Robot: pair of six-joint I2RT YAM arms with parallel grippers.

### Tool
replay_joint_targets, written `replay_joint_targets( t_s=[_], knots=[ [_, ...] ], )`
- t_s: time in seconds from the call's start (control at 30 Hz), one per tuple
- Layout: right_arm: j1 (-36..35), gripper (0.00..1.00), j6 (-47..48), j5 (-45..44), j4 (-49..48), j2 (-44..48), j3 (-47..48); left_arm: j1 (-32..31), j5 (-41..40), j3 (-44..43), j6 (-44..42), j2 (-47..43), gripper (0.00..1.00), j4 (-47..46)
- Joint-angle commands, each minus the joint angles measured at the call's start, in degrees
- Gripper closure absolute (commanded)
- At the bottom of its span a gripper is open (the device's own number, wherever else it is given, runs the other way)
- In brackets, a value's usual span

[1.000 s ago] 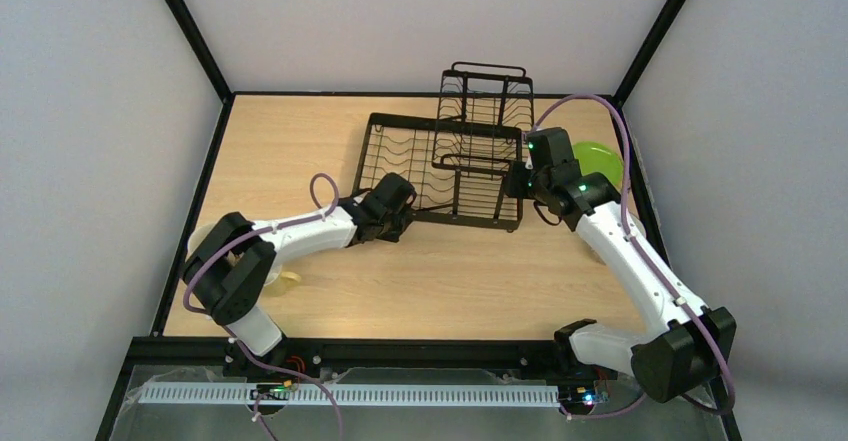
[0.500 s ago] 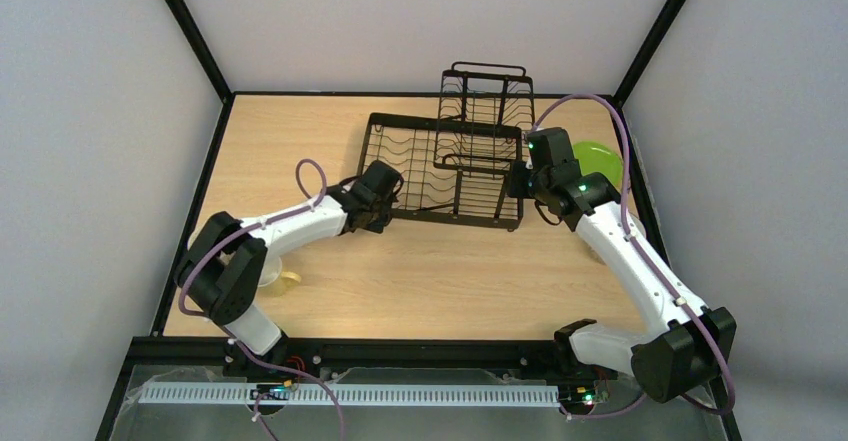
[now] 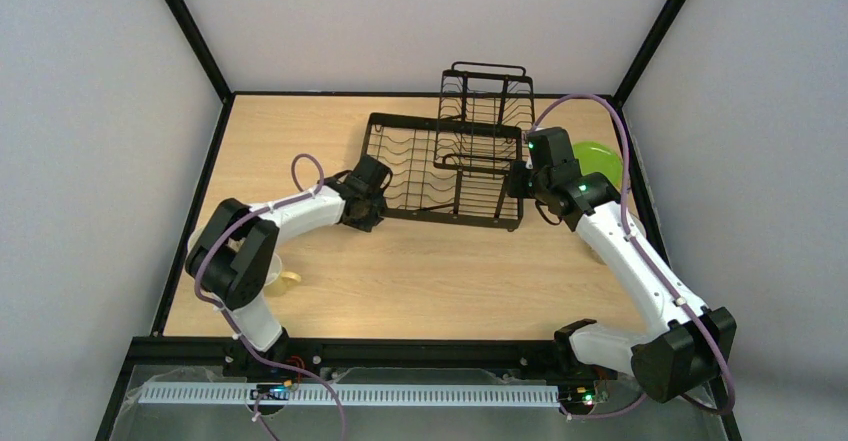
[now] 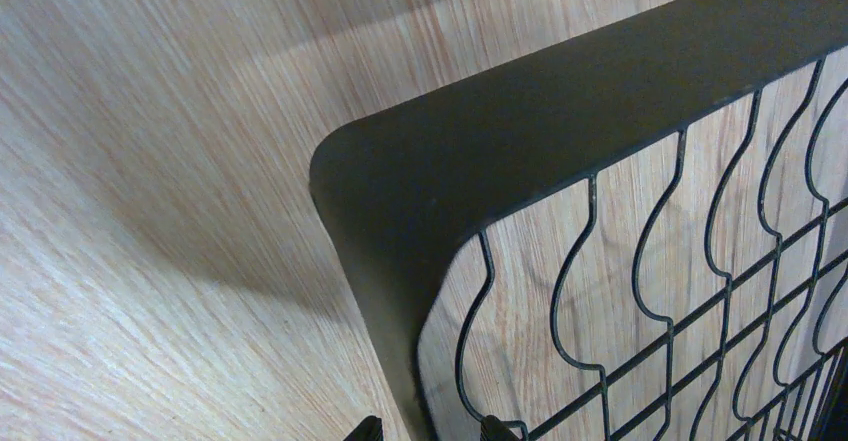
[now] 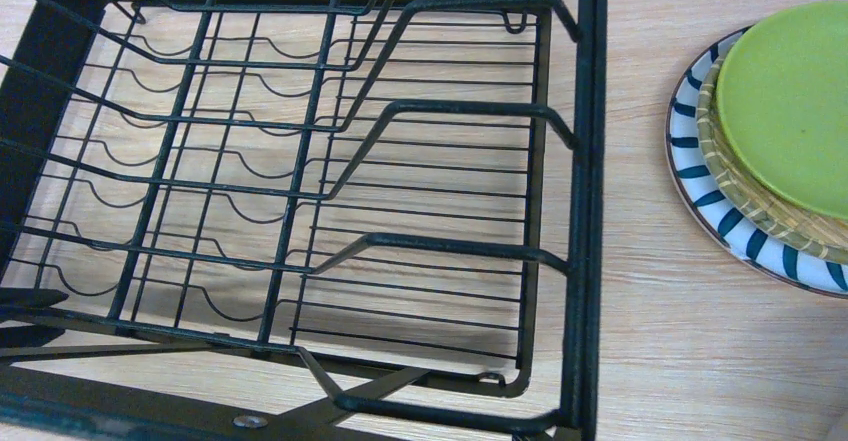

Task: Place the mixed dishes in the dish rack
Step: Adjust the dish rack at the center of the board.

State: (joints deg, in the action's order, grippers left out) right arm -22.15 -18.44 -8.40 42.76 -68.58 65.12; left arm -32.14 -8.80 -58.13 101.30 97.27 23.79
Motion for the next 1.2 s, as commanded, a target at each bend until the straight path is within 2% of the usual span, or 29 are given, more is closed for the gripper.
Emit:
replay_joint_targets(
  t_s=[0.0, 0.33, 0.8, 1.17],
  knots=[
    [0.1, 0.0, 1.4, -3.7, -2.7, -0.6, 2.9, 0.7, 1.8, 0.1, -2.1, 2.0, 0.49, 0.4],
    [0.9, 0.0, 2.2, -4.7, -3.6, -4.0, 5.7, 1.8, 2.8, 0.0, -4.9, 3.5, 0.77, 2.2],
    [3.6, 0.0, 1.9, -4.7, -6.0, -8.3, 8.6, 1.8, 5.0, 1.7, -9.2, 0.6, 0.84, 5.6],
    [4.7, 0.0, 1.2, -4.5, -7.1, -11.1, 12.1, -1.1, 5.1, 1.9, -11.5, -4.0, 0.86, 10.6]
  ],
)
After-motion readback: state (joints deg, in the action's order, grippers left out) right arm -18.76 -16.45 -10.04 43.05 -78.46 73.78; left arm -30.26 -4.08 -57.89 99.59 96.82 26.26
